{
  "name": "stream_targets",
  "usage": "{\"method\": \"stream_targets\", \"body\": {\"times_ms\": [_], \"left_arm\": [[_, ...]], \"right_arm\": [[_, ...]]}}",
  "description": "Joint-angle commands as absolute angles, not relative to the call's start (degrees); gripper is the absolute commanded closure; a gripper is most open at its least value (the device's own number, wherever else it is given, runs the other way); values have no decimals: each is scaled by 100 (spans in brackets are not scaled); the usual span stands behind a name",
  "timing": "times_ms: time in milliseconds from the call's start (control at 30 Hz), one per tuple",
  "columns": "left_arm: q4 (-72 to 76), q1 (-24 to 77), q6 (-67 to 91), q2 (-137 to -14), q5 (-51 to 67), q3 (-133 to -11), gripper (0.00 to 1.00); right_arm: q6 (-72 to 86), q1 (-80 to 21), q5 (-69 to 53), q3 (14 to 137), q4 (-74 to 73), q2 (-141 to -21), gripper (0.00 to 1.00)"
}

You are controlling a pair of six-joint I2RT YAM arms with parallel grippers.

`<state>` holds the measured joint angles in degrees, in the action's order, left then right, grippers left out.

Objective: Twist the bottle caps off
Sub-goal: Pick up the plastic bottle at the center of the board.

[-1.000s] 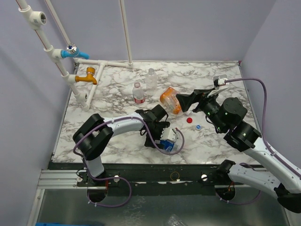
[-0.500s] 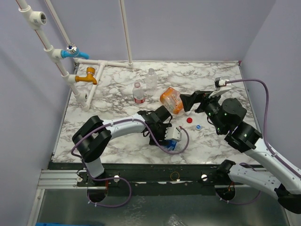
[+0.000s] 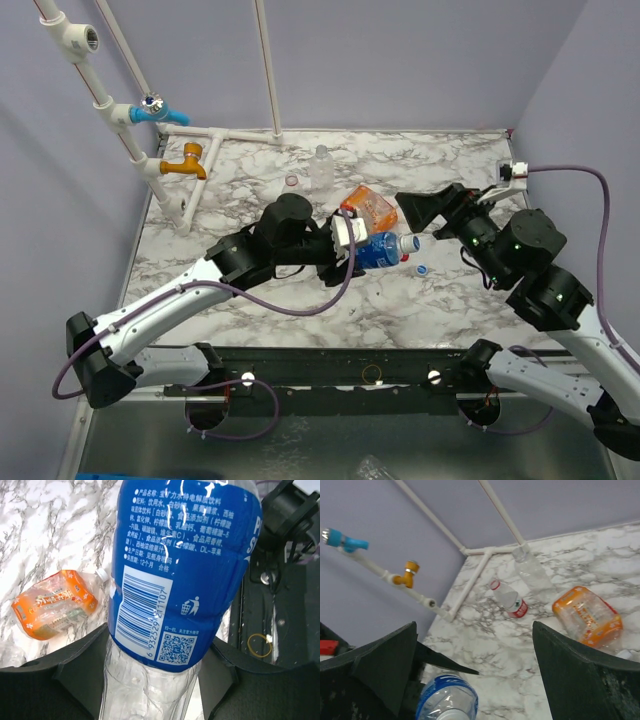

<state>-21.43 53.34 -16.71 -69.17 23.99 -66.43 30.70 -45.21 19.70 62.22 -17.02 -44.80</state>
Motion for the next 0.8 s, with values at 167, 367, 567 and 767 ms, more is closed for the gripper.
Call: {"method": "stream_targets", "body": {"times_ms": [167, 367, 567, 767], "left_arm": [[-1332, 5344, -656, -6361, 1855, -5916, 62], [-1098, 5247, -246, -6371, 1704, -5936, 65], [-894, 4889, 373, -6337, 1681, -6028, 66], [-750, 4557, 755, -6284, 1834, -6131, 67]], "right_arm": [[4227, -4541, 838, 8295, -3697, -5481, 0], [4545, -4535, 390, 9144, -4789, -6113, 0], [3829, -4535, 619, 9727, -5099, -6548, 5], [3251, -4535, 1102, 9444, -4256, -6511, 9]]}}
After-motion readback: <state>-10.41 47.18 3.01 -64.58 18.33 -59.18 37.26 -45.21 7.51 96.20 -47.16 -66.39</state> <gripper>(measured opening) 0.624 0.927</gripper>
